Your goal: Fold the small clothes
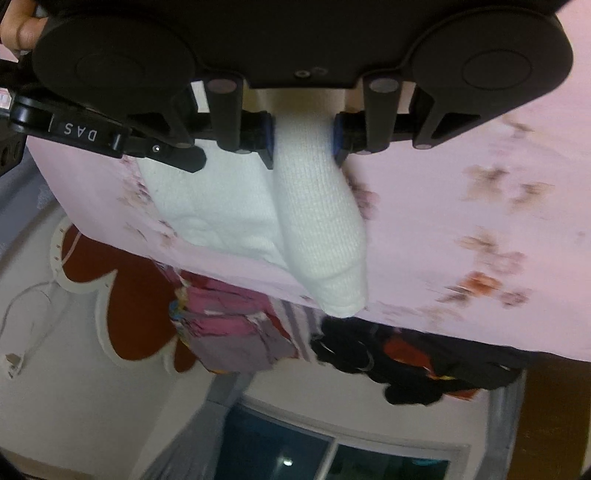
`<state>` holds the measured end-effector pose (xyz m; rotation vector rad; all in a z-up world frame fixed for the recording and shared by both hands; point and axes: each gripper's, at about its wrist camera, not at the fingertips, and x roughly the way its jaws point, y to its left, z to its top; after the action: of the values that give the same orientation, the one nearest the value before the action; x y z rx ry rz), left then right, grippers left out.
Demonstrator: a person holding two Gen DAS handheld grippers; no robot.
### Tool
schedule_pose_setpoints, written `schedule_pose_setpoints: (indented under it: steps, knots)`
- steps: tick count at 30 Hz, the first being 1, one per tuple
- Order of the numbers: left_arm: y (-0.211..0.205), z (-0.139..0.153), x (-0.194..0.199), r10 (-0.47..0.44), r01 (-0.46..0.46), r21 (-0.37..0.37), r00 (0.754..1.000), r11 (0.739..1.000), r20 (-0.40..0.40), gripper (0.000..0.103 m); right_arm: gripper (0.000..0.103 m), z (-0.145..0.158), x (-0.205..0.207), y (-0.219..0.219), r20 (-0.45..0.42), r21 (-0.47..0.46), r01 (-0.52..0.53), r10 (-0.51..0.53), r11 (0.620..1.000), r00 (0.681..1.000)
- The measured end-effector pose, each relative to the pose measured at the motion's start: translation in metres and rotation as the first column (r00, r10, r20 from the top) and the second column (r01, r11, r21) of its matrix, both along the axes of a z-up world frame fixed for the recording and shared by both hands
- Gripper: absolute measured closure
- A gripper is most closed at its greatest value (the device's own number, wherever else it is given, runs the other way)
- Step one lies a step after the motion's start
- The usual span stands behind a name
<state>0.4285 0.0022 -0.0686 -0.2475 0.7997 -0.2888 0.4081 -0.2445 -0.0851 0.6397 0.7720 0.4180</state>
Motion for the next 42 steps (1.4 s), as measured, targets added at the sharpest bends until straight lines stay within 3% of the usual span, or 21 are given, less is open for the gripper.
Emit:
schedule_pose_setpoints:
  steps: [10, 15, 21, 23, 26, 29, 33, 38, 40, 41, 42]
  knots:
    - [0.137, 0.011, 0.013, 0.02, -0.02, -0.009, 1.0, 1.0, 0.017, 0.075, 0.074, 0.014, 0.006, 0.145, 0.01, 0.008, -0.031, 0.031, 0.999, 0.999]
    - [0.208, 0.003, 0.033, 0.022, -0.022, -0.004, 1.0, 1.0, 0.007, 0.075, 0.074, 0.004, 0.02, 0.226, -0.013, 0.009, -0.03, 0.03, 1.0, 0.999]
    - [0.261, -0.023, 0.041, 0.041, -0.041, 0.005, 0.999, 0.999, -0.015, 0.075, 0.074, -0.021, 0.034, 0.292, -0.051, 0.002, -0.062, 0.062, 0.998, 0.997]
    - [0.273, -0.039, 0.042, 0.051, -0.05, 0.011, 0.998, 0.999, -0.025, 0.075, 0.074, -0.033, 0.045, 0.302, -0.071, -0.01, -0.073, 0.072, 0.997, 0.995]
    - [0.278, -0.062, 0.041, 0.046, -0.045, 0.042, 0.998, 0.998, -0.03, 0.066, 0.074, -0.051, 0.053, 0.309, -0.106, -0.021, -0.059, 0.057, 0.998, 0.993]
    - [0.277, -0.064, 0.041, 0.048, -0.047, 0.043, 0.999, 0.998, -0.024, 0.059, 0.071, -0.064, 0.057, 0.3, -0.139, -0.006, -0.024, 0.023, 1.0, 0.99]
    - [0.284, -0.058, 0.038, 0.063, -0.062, 0.063, 0.998, 0.996, -0.019, 0.045, 0.061, -0.058, 0.059, 0.297, -0.118, -0.081, -0.002, -0.008, 0.997, 0.993]
    - [0.298, -0.034, 0.024, 0.15, -0.157, 0.051, 0.982, 0.986, 0.117, 0.047, 0.061, -0.034, 0.052, 0.303, -0.023, -0.198, 0.042, -0.047, 0.979, 0.999]
    - [0.296, -0.026, 0.027, 0.142, -0.15, 0.039, 0.977, 0.988, 0.159, 0.047, 0.062, -0.023, 0.055, 0.309, 0.034, -0.218, 0.048, -0.042, 0.975, 0.999]
    - [0.291, -0.024, 0.032, 0.119, -0.128, 0.044, 0.98, 0.991, 0.162, 0.05, 0.065, -0.018, 0.059, 0.316, 0.059, -0.233, 0.042, -0.029, 0.972, 0.998]
    - [0.285, -0.025, 0.038, 0.092, -0.101, 0.051, 0.983, 0.994, 0.159, 0.053, 0.075, -0.017, 0.064, 0.323, 0.07, -0.247, 0.029, -0.012, 0.969, 0.997]
